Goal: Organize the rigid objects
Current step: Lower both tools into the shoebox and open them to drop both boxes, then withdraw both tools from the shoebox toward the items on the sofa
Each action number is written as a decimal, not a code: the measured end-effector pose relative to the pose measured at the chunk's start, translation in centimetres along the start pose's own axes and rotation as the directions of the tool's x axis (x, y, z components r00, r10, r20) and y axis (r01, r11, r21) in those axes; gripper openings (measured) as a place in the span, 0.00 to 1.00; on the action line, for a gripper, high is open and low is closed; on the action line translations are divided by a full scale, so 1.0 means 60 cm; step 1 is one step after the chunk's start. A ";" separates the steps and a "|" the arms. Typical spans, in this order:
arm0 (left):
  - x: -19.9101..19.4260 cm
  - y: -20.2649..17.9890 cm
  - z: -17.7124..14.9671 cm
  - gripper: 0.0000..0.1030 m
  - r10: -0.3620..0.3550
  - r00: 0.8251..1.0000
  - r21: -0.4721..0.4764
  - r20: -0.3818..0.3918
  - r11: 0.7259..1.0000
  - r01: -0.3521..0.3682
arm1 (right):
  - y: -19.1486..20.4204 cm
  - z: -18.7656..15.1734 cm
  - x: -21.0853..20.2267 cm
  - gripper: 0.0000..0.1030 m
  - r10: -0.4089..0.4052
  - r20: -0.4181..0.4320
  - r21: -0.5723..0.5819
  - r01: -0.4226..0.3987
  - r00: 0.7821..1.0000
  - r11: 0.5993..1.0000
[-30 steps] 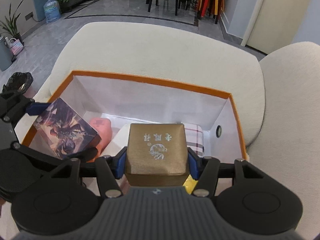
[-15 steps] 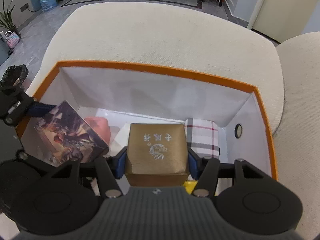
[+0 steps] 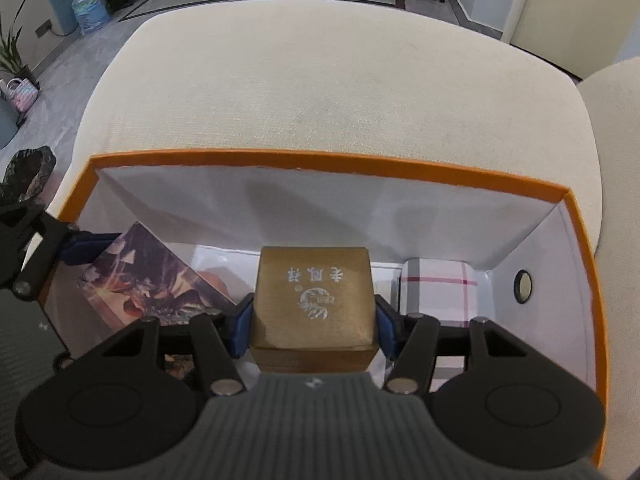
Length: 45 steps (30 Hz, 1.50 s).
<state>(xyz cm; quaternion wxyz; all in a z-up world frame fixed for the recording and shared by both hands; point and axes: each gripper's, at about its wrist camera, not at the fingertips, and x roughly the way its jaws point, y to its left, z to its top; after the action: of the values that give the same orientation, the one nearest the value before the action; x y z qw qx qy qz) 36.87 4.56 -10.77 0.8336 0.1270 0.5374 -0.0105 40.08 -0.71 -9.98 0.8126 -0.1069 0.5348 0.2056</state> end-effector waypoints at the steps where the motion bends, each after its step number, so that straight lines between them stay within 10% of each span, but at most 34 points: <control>1: -0.001 -0.001 0.001 1.00 0.009 1.000 0.003 0.003 1.000 -0.009 | -0.002 0.000 0.000 0.60 -0.004 0.001 0.003 0.004 1.000 1.000; 17: -0.051 0.032 -0.023 1.00 -0.023 0.984 -0.121 0.175 0.992 0.045 | -0.045 -0.024 -0.046 0.67 0.014 0.169 0.166 -0.042 0.985 0.985; 28: -0.120 0.022 -0.038 1.00 0.010 0.931 -0.146 0.366 0.988 0.047 | -0.076 -0.041 -0.101 0.67 0.036 0.229 0.201 -0.083 0.973 0.976; 45: -0.205 0.012 -0.068 1.00 0.017 0.900 -0.092 0.436 0.995 0.026 | -0.084 -0.110 -0.219 0.67 0.060 0.315 0.175 -0.120 0.947 0.977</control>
<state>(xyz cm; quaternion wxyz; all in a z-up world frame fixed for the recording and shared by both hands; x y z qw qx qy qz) 28.14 4.71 -1.13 0.9379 0.0800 0.3373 -0.0150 32.38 -10.67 -0.86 0.8823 0.0301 0.4231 0.2042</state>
